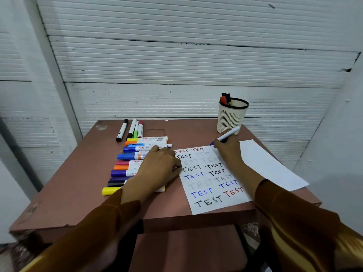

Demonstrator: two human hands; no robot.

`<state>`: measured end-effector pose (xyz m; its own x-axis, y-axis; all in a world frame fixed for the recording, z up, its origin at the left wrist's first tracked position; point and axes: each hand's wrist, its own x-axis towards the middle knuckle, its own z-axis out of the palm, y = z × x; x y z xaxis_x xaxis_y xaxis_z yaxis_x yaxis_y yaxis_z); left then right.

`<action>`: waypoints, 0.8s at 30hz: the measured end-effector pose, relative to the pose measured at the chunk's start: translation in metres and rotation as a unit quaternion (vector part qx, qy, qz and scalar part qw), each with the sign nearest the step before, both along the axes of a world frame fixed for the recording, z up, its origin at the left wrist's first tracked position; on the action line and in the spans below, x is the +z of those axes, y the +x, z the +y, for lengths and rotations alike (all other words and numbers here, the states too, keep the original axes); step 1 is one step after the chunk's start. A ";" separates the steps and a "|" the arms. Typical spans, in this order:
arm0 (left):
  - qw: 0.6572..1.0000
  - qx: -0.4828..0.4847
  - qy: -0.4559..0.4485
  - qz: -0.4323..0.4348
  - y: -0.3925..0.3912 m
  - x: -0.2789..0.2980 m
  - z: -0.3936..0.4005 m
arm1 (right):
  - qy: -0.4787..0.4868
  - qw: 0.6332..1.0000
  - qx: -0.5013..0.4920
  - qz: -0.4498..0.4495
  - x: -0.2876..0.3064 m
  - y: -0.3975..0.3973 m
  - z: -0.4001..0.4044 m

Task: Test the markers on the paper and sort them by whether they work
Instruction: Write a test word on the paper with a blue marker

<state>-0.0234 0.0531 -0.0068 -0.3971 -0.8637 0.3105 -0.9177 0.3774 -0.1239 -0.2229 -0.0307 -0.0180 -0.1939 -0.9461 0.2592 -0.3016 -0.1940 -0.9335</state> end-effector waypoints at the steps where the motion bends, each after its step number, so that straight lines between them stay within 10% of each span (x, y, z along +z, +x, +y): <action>1: 1.000 -0.001 0.004 -0.003 0.001 0.000 -0.001 | -0.001 1.000 -0.002 0.006 0.000 0.000 -0.001; 24: 0.998 0.018 0.044 -0.032 -0.009 0.007 -0.010 | 0.000 0.995 -0.039 0.090 -0.010 -0.002 -0.012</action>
